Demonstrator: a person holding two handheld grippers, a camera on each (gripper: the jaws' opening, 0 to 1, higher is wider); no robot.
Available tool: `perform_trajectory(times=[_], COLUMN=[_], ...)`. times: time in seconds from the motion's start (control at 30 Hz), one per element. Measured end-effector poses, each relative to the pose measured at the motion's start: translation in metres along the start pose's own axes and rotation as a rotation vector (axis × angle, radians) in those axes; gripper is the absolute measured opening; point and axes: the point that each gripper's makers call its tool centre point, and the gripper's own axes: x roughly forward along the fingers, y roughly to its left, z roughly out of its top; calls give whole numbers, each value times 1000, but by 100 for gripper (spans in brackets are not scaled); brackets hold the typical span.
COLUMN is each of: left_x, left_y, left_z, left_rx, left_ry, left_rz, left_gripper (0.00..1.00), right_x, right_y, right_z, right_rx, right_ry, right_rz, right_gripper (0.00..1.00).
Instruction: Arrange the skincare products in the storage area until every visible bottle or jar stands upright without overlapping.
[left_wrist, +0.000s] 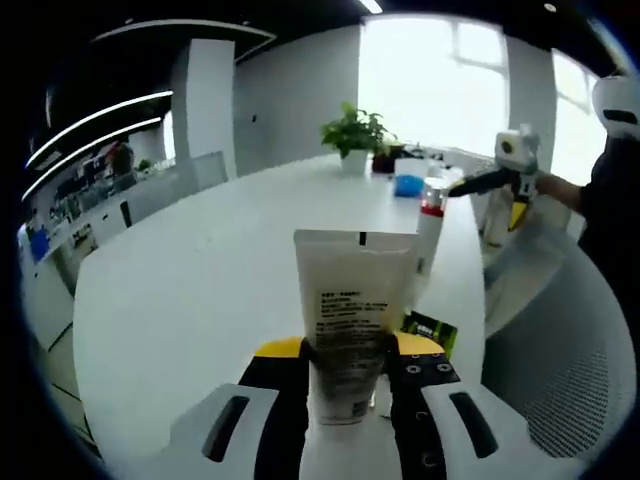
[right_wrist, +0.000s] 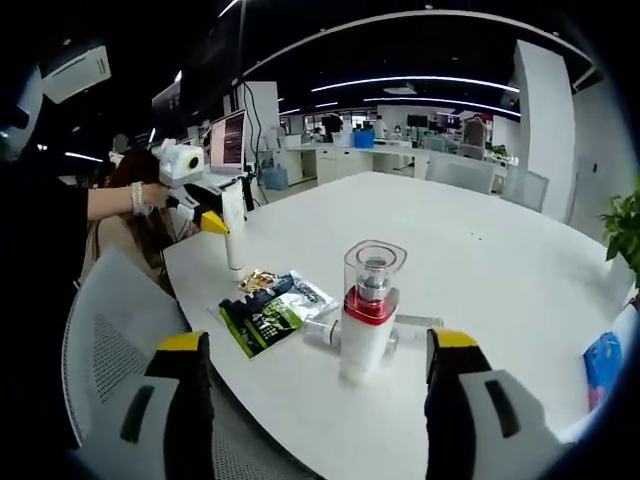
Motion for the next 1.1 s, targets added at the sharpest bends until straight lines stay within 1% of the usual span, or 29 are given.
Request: perform_trajectory(times=[0.07,0.2,0.3,0.33,0.37,0.4,0.53,0.63,0.73,0.8,0.9,1.0,1.1], left_x=[1,6,13,17,23,28,42,52,67,74,87,98,108], left_y=[-4,-19,-33,-40,-54,-62,-82,-90,-102,-106,-114,-121,-128], left_z=[8,28,42,48,54,58,69,74,77,76,74,73,71], left_rx=[-5,1,15,22,33,41,64,72,69,69,60,23,29], left_ry=[-27,-84,-113,-124,-129,-132,-139,-147,-153,-150,-152,-165,-154], left_rz=[4,-15,-46,-65,-80,-98,-146,-184,-218,-225,-241,-260,-262], left_gripper=[27,27,27,27,27,27,27,27,27,27,27,27,27], right_x=[-2,-4,-7,-8,-8,-8,-9,-10,-12,-13,-16,-14,-10], right_y=[1,3,5,6,6,7,12,15,16,16,18,19,20], right_z=[2,3,5,6,8,9,11,13,16,18,28,34,38], right_rx=[1,10,12,14,13,13,18,23,29,37,62,78,85], right_ry=[-13,-23,-32,-36,-42,-45,-46,-58,-67,-77,-119,-141,-148], right_rz=[-4,-6,-8,-8,-7,-4,2,4,-1,-5,8,16,14], right_gripper=[85,78,74,72,70,68,62,58,52,49,39,37,32])
